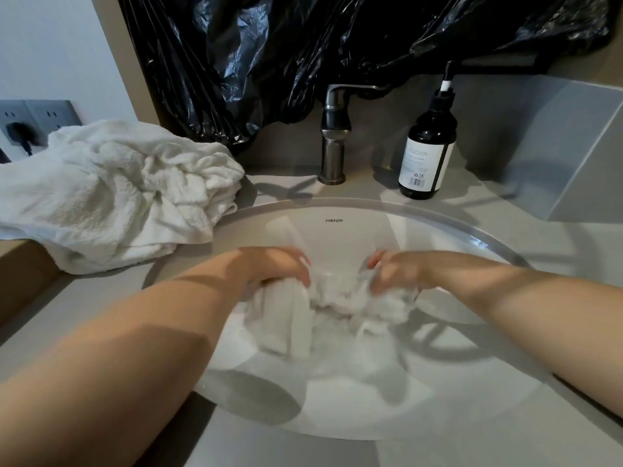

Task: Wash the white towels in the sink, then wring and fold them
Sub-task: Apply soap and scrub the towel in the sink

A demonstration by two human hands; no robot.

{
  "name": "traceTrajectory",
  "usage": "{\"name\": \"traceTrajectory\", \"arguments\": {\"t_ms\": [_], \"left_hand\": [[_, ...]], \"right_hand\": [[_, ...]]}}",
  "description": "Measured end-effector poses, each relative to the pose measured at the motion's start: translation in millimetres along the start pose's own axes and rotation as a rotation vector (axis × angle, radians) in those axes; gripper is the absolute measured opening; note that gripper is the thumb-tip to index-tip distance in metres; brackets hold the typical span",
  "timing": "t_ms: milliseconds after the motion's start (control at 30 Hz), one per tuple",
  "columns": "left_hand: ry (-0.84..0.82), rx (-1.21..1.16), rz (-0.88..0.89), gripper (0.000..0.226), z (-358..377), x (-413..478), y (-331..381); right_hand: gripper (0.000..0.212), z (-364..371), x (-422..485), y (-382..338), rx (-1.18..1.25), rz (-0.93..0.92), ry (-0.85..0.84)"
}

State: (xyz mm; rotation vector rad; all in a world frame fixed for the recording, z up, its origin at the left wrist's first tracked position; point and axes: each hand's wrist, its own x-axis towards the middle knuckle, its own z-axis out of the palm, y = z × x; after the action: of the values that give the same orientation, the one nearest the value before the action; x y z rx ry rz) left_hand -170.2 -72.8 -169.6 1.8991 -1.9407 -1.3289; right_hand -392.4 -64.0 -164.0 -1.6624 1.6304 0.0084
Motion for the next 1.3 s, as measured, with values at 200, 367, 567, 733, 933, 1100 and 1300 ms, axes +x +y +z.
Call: {"name": "traceTrajectory", "arguments": {"t_ms": [200, 367, 567, 733, 933, 1100, 1300], "left_hand": [[0.145, -0.785, 0.044, 0.042, -8, -3, 28], [0.015, -0.755, 0.166, 0.039, 4, -17, 48], [-0.075, -0.129, 0.097, 0.014, -9, -18, 38], [-0.192, 0.653, 0.031, 0.048, -2, -15, 24], [-0.107, 0.992, 0.106, 0.106, 37, -8, 26], [-0.076, 1.252, 0.023, 0.129, 76, 7, 5], [-0.095, 0.954, 0.095, 0.091, 46, 14, 5]], "right_hand": [[0.028, -8, -33, -43, 0.559, -0.184, 0.400], [0.024, 21, -33, -59, 0.400, -0.294, 0.567], [0.024, -7, -9, -27, 0.080, -0.153, 0.386], [0.021, -10, -15, -11, -0.400, 0.093, -0.079], [0.065, 6, -14, -15, -0.785, 0.016, 0.093], [0.095, 55, -9, 1, -1.082, 0.019, -0.057], [0.052, 24, 7, 3, -0.883, -0.089, -0.024]]}}
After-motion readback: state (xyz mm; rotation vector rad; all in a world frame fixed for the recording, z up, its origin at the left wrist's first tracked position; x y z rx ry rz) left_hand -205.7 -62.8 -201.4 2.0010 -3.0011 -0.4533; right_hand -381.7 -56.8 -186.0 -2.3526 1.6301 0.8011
